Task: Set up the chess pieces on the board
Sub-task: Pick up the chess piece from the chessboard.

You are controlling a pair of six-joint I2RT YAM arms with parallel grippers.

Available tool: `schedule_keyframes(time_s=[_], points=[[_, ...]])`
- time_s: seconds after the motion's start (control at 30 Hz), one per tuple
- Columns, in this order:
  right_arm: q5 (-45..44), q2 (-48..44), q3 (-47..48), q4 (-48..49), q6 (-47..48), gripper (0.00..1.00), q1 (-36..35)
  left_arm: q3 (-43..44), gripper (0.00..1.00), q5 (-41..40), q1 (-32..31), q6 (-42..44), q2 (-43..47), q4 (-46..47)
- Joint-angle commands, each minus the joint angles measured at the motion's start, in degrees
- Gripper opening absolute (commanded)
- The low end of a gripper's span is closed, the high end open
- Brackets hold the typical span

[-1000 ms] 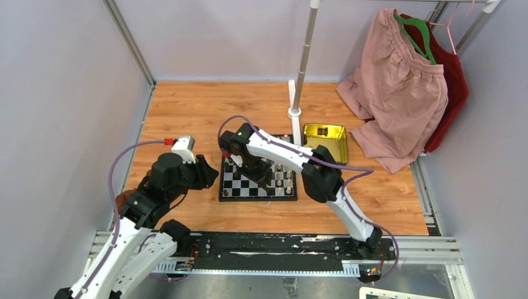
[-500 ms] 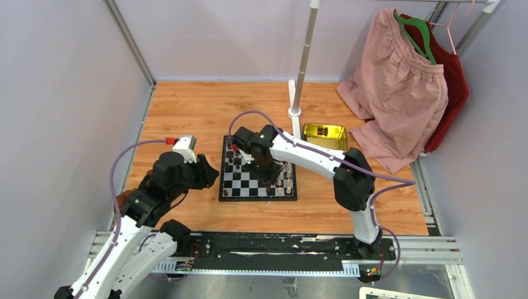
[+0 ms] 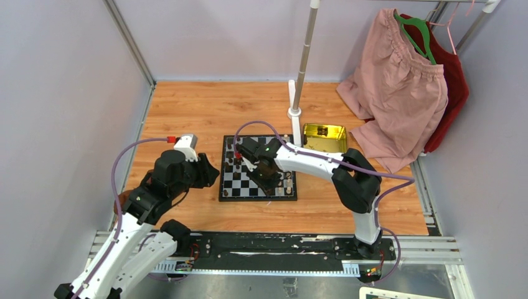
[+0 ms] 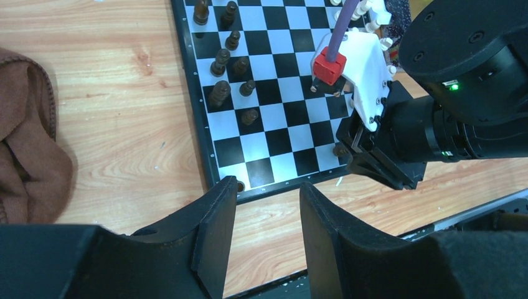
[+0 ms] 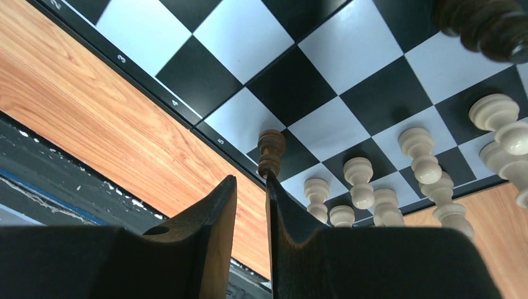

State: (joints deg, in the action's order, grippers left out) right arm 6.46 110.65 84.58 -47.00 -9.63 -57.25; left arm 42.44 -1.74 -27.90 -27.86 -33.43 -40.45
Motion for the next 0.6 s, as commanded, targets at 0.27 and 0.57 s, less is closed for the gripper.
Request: schedule_keyframes(time_s=[0.27,0.57], points=[[-0.03,-1.23,-0.96,4.64,0.09,0.29,1.28,1.69,0.47,-0.46,-0.31,0.52,-0.41,0.29],[-2.37,-0.68,0.04,3.28,0.91,0.29,1.44,1.64,0.47,-0.22,-0.31,0.48,-0.7,0.34]])
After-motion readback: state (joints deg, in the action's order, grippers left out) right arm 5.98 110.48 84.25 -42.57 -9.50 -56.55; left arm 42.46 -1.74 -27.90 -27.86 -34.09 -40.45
